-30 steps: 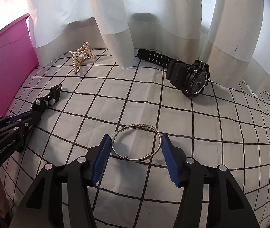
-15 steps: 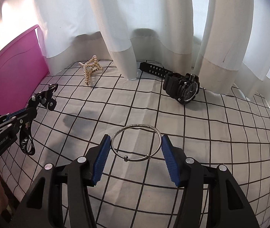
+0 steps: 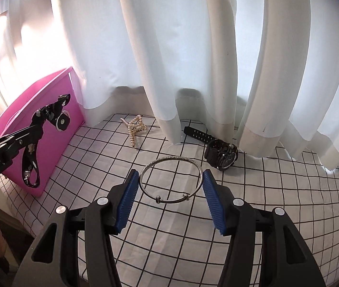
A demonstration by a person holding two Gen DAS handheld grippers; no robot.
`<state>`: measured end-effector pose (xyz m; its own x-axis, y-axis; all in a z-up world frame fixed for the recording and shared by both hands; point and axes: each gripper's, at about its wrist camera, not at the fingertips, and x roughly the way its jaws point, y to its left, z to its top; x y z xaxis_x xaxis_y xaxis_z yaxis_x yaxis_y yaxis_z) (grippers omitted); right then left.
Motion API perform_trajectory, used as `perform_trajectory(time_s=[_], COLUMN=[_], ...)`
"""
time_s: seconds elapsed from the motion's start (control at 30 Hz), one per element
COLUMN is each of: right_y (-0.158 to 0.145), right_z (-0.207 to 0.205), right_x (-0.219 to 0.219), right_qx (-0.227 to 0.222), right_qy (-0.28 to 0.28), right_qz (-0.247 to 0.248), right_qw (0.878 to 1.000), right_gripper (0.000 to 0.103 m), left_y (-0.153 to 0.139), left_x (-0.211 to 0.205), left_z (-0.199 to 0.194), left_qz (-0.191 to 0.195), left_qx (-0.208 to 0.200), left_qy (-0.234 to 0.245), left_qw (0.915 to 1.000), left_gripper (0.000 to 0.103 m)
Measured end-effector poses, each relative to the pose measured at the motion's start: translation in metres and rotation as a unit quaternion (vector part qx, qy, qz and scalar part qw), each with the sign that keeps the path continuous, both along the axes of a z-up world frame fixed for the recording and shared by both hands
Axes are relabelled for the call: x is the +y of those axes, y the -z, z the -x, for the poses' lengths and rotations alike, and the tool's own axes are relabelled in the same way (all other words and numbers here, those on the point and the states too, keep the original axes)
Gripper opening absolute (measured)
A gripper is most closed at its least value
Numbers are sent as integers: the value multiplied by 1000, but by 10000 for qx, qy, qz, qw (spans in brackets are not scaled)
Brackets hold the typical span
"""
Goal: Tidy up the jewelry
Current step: 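Carry the bangle with the right tool over the pink tub while the left tool carries the lanyard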
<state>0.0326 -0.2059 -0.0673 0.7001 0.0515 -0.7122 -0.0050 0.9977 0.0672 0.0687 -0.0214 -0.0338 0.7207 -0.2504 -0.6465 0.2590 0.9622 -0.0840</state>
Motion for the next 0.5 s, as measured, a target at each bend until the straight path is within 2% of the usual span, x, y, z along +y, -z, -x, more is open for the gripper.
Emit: perform_trajectory(time_s=[0.3,0.5], right_y=[-65,-92], right_z=[-11,-33], right_x=[45,92], right_qx=[-685,-995], right_qy=[-634,-1184], right_qz=[97,54], right_qw=[9956,9880], right_gripper=[53,53], left_y=[-60,-75], left_x=[46,97], left_z=[10,9], left_qz=[161,-56], left_qx=[-513,-767], left_qy=[-438,-957], left_qw=[9976,9924], left_gripper=[9,9])
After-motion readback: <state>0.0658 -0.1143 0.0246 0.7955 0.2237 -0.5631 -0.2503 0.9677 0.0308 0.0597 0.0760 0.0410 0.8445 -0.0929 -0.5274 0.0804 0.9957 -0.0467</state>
